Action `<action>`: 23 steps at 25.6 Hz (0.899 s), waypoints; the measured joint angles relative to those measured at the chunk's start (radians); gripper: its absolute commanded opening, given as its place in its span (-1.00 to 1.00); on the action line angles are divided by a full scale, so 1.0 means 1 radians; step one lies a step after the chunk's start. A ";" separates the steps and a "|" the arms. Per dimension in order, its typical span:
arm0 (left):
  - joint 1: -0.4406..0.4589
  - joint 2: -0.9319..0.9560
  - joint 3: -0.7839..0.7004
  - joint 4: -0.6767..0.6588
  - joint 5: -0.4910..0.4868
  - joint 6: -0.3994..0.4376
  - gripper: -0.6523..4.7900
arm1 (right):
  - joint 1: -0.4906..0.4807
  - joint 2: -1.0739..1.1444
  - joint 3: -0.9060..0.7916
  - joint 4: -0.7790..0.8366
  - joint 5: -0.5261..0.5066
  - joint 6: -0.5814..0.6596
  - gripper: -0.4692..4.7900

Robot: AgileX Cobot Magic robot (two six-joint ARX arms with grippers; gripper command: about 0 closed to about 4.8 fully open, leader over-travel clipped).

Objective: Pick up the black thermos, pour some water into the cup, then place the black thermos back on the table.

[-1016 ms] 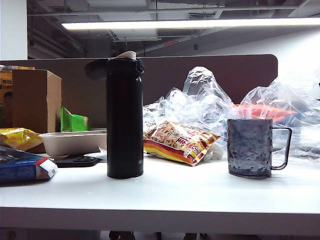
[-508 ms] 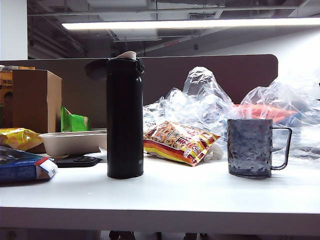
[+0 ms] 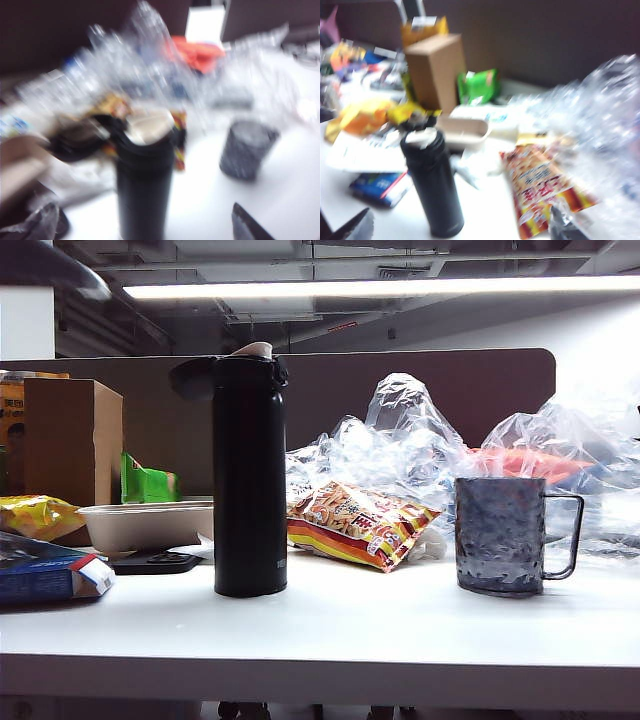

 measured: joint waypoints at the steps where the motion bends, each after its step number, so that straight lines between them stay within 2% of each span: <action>1: -0.020 0.040 0.000 0.000 -0.005 0.012 1.00 | 0.024 0.025 0.000 0.002 0.007 -0.010 1.00; 5: -0.042 0.172 -0.002 -0.011 -0.037 0.034 1.00 | 0.108 0.114 0.000 0.026 0.024 -0.020 1.00; 9: -0.040 0.283 -0.002 0.023 -0.051 0.032 1.00 | 0.121 0.143 -0.001 0.049 0.046 -0.020 1.00; 23: -0.034 0.594 -0.002 0.367 -0.019 0.032 1.00 | 0.116 0.167 -0.001 0.043 0.064 -0.011 1.00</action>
